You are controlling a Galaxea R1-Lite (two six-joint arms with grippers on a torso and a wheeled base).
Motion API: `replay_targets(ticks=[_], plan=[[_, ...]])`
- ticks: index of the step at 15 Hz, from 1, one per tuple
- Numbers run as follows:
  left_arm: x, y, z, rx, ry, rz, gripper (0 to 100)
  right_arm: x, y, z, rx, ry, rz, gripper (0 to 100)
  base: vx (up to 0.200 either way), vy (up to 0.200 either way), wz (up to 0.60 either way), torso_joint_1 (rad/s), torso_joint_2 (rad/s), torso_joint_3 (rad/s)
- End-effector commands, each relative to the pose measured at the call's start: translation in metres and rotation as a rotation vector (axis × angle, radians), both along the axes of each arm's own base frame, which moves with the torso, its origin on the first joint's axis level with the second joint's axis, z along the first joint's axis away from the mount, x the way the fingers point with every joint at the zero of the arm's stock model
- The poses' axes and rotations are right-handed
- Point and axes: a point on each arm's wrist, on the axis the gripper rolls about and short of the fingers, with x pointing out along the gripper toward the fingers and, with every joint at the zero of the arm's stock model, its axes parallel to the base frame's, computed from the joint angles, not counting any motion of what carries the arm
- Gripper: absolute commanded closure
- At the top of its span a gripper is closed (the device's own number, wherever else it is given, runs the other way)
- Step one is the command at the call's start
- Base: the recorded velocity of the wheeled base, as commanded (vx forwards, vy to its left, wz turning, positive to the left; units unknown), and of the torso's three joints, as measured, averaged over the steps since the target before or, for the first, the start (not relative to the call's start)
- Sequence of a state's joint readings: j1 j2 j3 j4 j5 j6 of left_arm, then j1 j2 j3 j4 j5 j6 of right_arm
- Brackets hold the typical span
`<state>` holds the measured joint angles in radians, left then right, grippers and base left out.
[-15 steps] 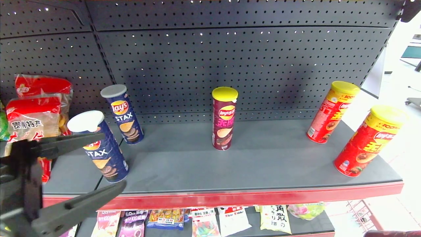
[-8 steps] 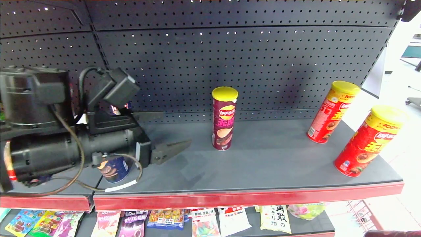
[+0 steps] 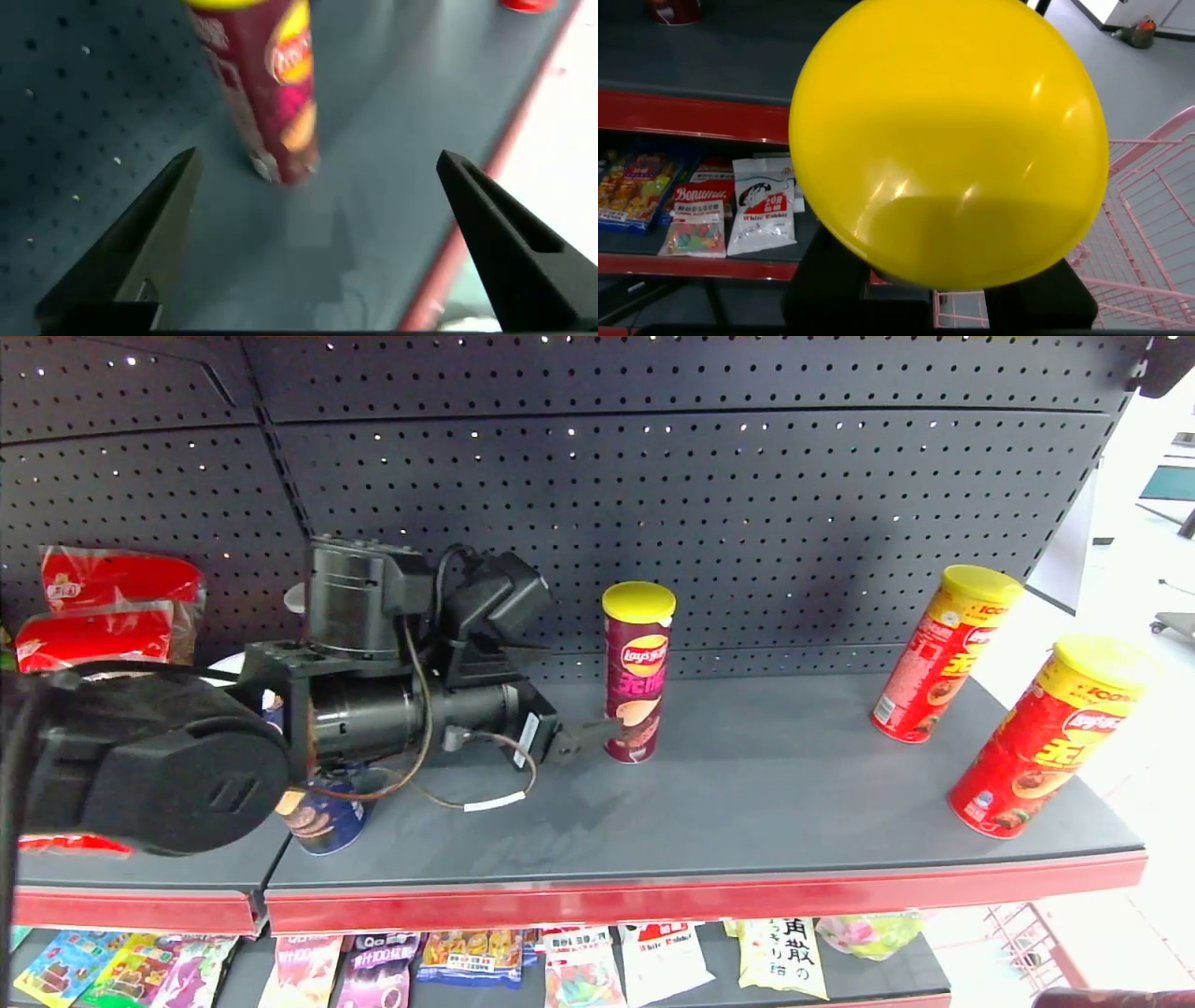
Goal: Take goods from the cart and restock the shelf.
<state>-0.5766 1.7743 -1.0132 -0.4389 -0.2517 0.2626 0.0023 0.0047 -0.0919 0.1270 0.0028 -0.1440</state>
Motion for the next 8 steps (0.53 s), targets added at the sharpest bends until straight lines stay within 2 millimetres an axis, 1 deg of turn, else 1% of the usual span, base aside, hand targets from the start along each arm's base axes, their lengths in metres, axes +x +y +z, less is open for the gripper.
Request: replay_targets(ticks=[1, 5, 8], plan=[[0.026, -0.02, -0.02, -0.008, -0.012, 0.004, 0, 0.0, 0.0, 0.0, 0.0, -0.003, 0.001, 100, 0.0, 0.0, 0.0, 0.0, 0.0, 0.0], [0.037, -0.026, -0.024, -0.016, -0.023, 0.008, 0, 0.0, 0.0, 0.0, 0.001, -0.003, 0.001, 100, 0.0, 0.0, 0.0, 0.0, 0.0, 0.0], [0.051, -0.034, -0.019, -0.032, -0.055, 0.047, 0, 0.0, 0.0, 0.0, 0.001, -0.003, 0.001, 100, 0.0, 0.0, 0.0, 0.0, 0.0, 0.0]])
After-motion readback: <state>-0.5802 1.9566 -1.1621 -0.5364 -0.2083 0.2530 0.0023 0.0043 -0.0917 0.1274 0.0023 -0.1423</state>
